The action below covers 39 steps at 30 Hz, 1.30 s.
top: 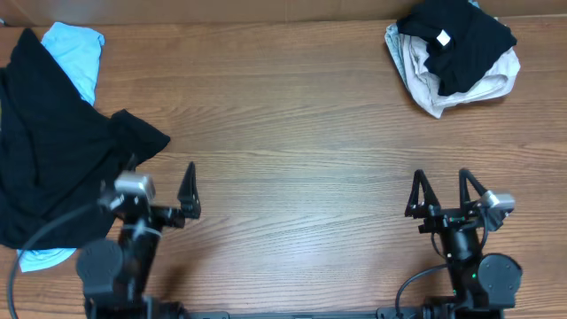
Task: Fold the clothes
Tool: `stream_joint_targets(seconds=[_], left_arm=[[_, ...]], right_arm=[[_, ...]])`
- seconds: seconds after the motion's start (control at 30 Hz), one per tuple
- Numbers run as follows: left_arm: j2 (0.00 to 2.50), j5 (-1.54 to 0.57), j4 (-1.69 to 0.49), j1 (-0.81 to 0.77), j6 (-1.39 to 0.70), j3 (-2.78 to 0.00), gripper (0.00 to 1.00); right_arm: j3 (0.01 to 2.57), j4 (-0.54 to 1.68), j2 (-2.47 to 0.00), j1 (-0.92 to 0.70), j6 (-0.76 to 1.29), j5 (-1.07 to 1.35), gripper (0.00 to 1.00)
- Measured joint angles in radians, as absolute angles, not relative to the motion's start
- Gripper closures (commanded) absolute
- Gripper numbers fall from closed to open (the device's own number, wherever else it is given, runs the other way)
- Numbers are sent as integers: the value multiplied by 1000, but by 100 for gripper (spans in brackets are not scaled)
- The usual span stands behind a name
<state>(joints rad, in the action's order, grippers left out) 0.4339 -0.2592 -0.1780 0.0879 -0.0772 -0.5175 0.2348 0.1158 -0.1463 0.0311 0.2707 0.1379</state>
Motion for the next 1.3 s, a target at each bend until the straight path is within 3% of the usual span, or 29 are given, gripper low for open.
stream_joint_targets(seconds=[0.23,0.5,0.7,1.0,1.3], left_arm=[[792,-322,-466,88,-46,-861,0],[1187,-367,-807,88,23,-1238,0],[1404,-368,-925,91,109,-1395,0],[1561,-263,-866,94,214,-1404,0],[1769,-57,-828,178,211,-1419,2]], right_arm=[[514,297,-442,31,238,156,0],[1025,681,-923,31,219,158,0],[1343,850,-1237,31,215,187,0],[1380,823,-1460,31,216,319,0],[1380,889,-1507,31,216,325,0]])
